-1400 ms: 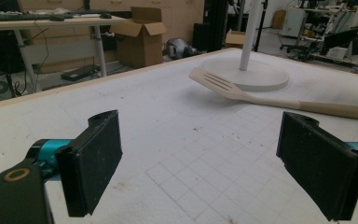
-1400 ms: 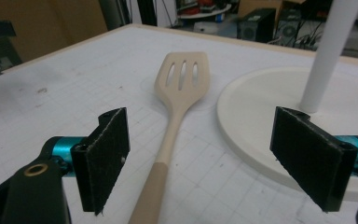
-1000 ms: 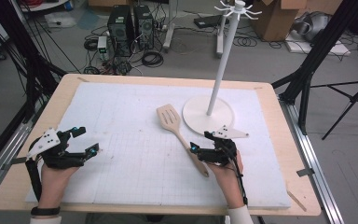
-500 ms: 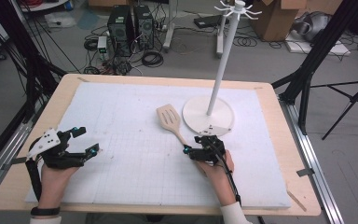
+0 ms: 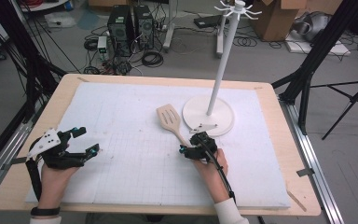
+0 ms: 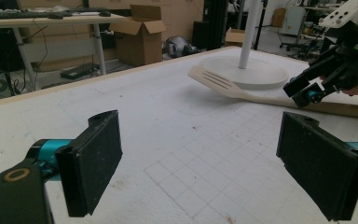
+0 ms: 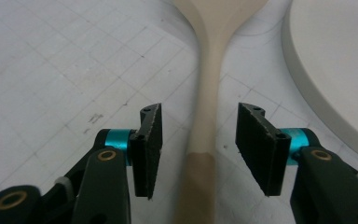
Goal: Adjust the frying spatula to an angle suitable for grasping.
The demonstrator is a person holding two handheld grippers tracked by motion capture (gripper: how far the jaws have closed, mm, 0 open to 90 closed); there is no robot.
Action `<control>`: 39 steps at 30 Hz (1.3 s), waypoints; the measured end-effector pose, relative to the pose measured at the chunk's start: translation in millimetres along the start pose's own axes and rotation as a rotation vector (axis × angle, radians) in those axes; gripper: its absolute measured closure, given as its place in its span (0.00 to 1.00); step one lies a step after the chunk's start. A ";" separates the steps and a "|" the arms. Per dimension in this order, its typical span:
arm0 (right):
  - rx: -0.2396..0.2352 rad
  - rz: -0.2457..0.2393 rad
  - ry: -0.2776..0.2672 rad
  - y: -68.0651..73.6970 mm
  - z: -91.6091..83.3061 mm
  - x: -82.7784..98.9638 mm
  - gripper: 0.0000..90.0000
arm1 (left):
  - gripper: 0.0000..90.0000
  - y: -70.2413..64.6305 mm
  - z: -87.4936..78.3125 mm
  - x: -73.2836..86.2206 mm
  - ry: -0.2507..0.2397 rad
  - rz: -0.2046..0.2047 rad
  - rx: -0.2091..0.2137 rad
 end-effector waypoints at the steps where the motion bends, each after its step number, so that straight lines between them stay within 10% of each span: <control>1: 0.005 0.003 0.007 0.1 1.6 -0.2 0.57 | 0.16 -0.1 0.3 0.1 0.001 0.002 0.001; 17: 0.058 -0.013 0.075 0.8 8.7 -0.5 0.83 | 0.16 -3.7 4.0 1.1 0.015 0.004 0.004; 32: -0.048 -0.010 0.032 1.9 3.8 -3.6 0.86 | 0.16 -4.7 1.9 -1.3 0.008 0.014 -0.004; 39: -0.140 -0.135 -0.044 18.5 -11.6 -13.1 0.86 | 0.17 -3.1 -4.0 -5.6 -0.012 0.015 -0.004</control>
Point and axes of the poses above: each handheld gripper's, and its own axes: z roughly forward along the jaws, x roughly out of its underside, y roughly to its left, the point moved 8 cm from there along z, roughly forward along the jaws
